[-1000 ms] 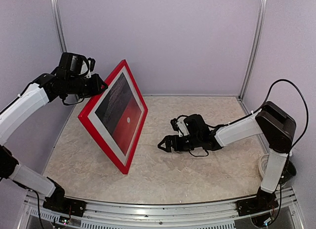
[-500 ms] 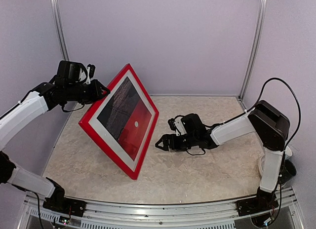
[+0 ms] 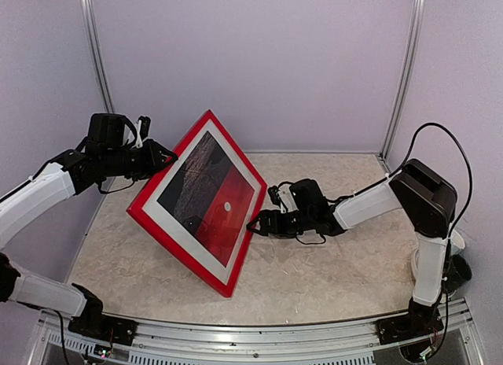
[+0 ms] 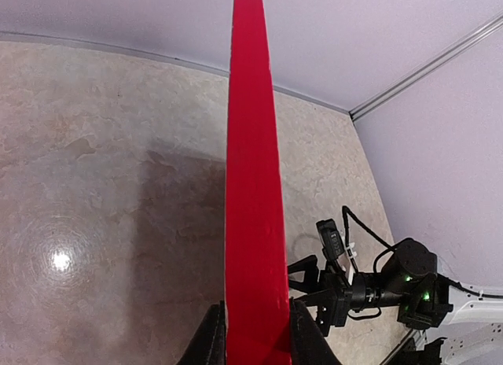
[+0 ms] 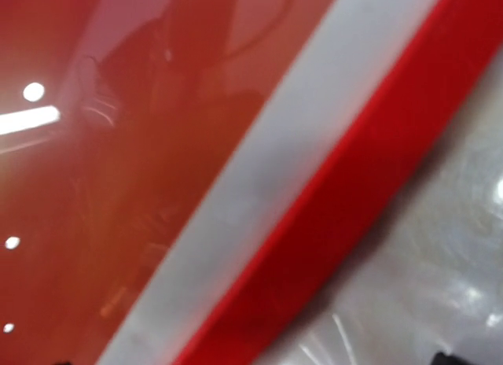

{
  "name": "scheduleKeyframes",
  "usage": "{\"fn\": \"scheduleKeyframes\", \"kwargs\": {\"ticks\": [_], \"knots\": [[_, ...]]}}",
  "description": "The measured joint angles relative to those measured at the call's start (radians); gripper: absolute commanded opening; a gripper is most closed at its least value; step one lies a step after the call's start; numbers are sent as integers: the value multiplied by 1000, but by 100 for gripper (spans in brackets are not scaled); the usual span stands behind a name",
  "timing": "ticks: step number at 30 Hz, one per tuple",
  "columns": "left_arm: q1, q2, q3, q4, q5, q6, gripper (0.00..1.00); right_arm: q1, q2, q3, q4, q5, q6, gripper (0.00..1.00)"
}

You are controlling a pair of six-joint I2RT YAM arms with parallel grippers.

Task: Put the photo into the frame
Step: Turn over the photo frame at the center of the board.

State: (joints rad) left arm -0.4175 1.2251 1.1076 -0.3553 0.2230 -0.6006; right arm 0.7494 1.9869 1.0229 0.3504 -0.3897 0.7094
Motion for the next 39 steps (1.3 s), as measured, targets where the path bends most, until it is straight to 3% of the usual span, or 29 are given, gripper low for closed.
{"fn": "scheduleKeyframes", "kwargs": {"ticks": [12,22,33,39], "knots": [[0,-98,-157,92,30,-85,12,-2,33,8,70,-63,47,99],[-5,-121,-238,168,59,-111,33,-35,21,-32,106,-100,56,99],[-73,-121,-301,166,79,-94,46,-106,-48,-79,21,-95,13,99],[-126,-119,-364,198,76,-95,48,-149,-86,-98,-36,-90,-21,99]]}}
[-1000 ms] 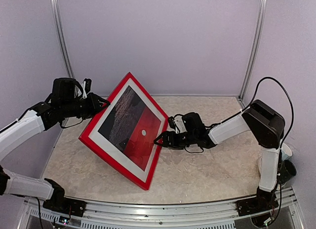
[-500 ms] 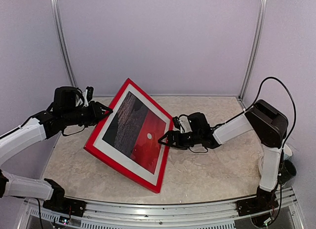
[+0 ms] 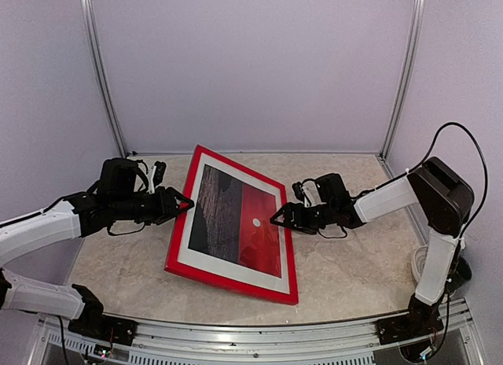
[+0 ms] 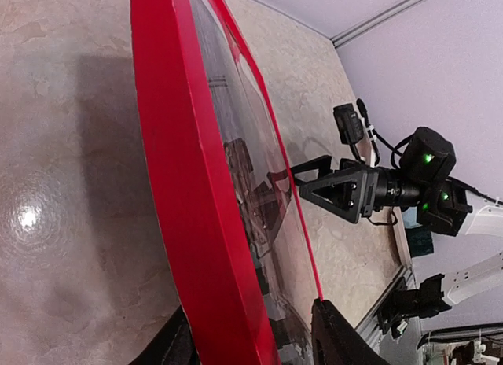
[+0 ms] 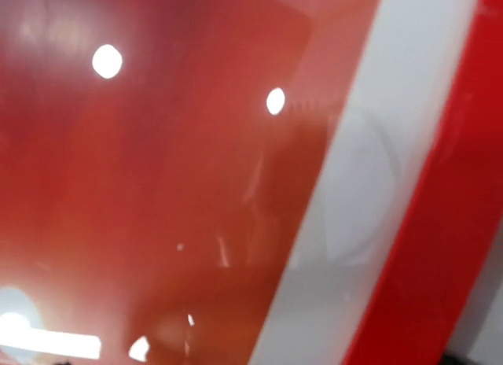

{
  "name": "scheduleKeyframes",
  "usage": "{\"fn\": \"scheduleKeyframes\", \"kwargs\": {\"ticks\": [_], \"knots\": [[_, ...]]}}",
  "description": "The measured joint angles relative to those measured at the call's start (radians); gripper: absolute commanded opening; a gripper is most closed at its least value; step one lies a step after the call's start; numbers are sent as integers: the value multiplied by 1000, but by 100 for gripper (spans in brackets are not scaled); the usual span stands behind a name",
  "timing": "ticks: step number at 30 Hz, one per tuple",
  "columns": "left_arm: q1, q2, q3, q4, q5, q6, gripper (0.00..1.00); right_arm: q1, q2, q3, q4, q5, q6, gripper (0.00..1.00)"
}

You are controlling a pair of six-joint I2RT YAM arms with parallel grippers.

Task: Put the photo into the frame
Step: Turn over the photo frame at the center of the board, then place the photo frame at the center of the board.

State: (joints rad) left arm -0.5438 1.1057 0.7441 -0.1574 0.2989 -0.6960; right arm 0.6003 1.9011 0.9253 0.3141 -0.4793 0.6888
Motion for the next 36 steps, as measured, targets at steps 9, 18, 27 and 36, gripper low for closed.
{"fn": "scheduleKeyframes", "kwargs": {"ticks": [9,18,27,36], "knots": [[-48,1,-113,45,-20,-29,49,-69,-40,-2,-106,12,-57,99],[-174,29,-191,151,-71,-79,50,-82,-39,50,-194,12,-100,99],[-325,108,-234,224,-143,-131,51,-117,28,183,-302,13,-167,99],[-476,271,-233,341,-177,-180,52,-127,164,412,-427,-8,-262,99]]}}
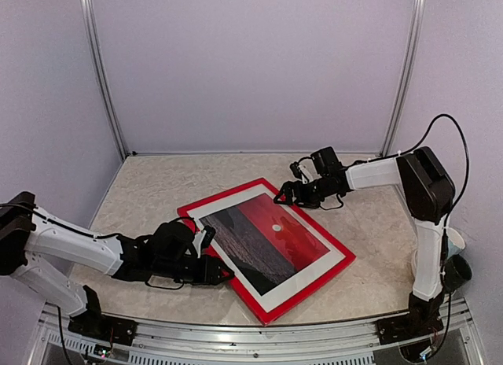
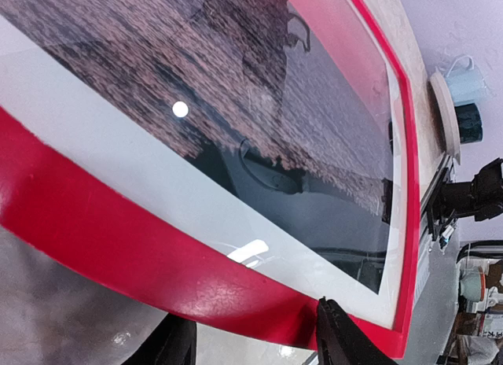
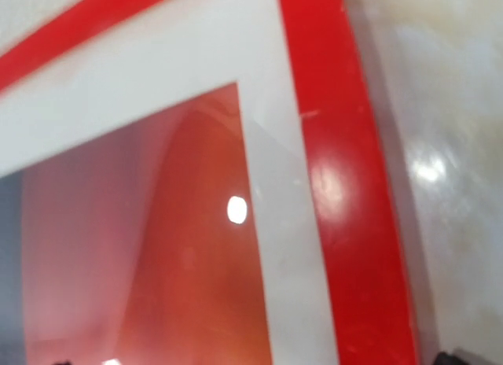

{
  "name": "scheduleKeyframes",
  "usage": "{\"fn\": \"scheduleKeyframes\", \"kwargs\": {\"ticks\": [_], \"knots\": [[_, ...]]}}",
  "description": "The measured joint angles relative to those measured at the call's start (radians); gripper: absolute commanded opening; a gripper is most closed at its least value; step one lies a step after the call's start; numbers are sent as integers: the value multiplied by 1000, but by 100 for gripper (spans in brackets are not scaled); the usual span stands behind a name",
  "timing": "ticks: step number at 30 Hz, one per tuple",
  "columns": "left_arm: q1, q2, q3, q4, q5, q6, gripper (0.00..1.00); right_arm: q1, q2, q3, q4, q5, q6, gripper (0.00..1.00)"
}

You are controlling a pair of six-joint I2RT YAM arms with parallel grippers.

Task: Put the photo into the frame
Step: Place the photo frame at the center of the board.

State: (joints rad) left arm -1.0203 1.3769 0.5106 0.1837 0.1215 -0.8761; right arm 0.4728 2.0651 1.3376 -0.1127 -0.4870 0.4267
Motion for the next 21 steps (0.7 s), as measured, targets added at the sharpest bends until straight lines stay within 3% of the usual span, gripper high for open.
{"fn": "scheduleKeyframes", "kwargs": {"ticks": [21], "knots": [[-191,402,203,210,40,-79,56,-11,148,204,23,-158,-32,99]]}}
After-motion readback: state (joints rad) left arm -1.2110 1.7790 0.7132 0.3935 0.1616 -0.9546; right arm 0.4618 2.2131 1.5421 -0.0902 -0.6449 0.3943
